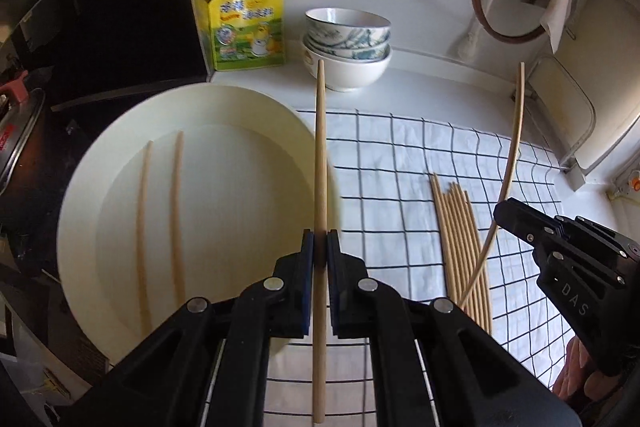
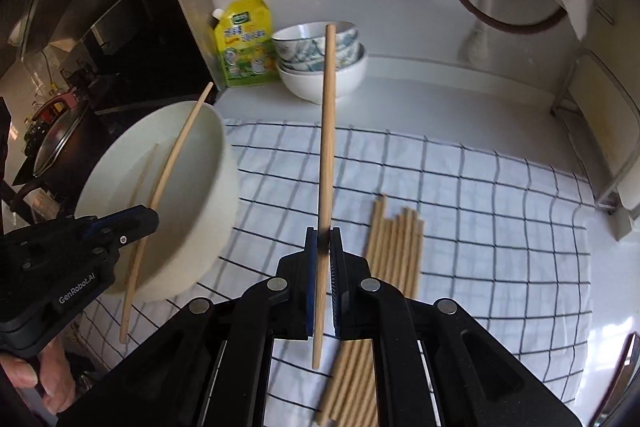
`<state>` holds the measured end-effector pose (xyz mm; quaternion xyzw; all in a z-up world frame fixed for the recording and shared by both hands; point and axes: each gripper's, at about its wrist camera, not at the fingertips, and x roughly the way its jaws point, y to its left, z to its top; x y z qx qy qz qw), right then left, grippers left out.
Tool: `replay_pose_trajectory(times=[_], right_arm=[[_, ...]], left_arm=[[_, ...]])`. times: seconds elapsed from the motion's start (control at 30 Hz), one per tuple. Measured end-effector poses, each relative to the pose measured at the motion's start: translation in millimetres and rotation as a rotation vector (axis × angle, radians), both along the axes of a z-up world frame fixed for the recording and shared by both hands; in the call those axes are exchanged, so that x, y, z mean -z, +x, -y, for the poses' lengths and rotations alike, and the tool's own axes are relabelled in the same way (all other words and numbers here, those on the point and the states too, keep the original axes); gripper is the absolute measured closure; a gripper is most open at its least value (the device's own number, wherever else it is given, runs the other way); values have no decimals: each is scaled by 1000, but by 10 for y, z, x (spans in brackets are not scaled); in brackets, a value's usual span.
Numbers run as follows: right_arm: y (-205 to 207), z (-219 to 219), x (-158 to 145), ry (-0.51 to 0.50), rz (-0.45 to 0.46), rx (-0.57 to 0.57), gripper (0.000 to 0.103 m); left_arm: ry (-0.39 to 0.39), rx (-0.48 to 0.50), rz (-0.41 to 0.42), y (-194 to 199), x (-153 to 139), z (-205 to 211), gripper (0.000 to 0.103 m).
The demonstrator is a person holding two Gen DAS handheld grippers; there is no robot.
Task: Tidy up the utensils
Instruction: 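Lift both held chopsticks and carry them over the white basin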
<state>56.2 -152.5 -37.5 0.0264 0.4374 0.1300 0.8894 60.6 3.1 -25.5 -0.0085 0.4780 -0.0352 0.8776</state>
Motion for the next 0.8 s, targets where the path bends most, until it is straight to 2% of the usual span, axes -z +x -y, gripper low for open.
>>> replay_pose_trajectory(times=[0.17,0.27,0.3,0.47,0.8], right_arm=[[285,-663,-72,29,14,-111,97],[442,-1045,-20,28,9,-159,97],[489,-1160,1,37,1,-177,102],[650,-1662,126,31,-26,-233,103],[833,-1918,300,22,-66,-230,103]], left_arm=[[12,-80,11,148,-61,-571,96],[21,-120,4,244,-28,-873,96],[25,-131,1,273,-7,-962,96],[25,-162,-33,390,125,-1300,96],[9,-164,-99,477,410,-1531,96]])
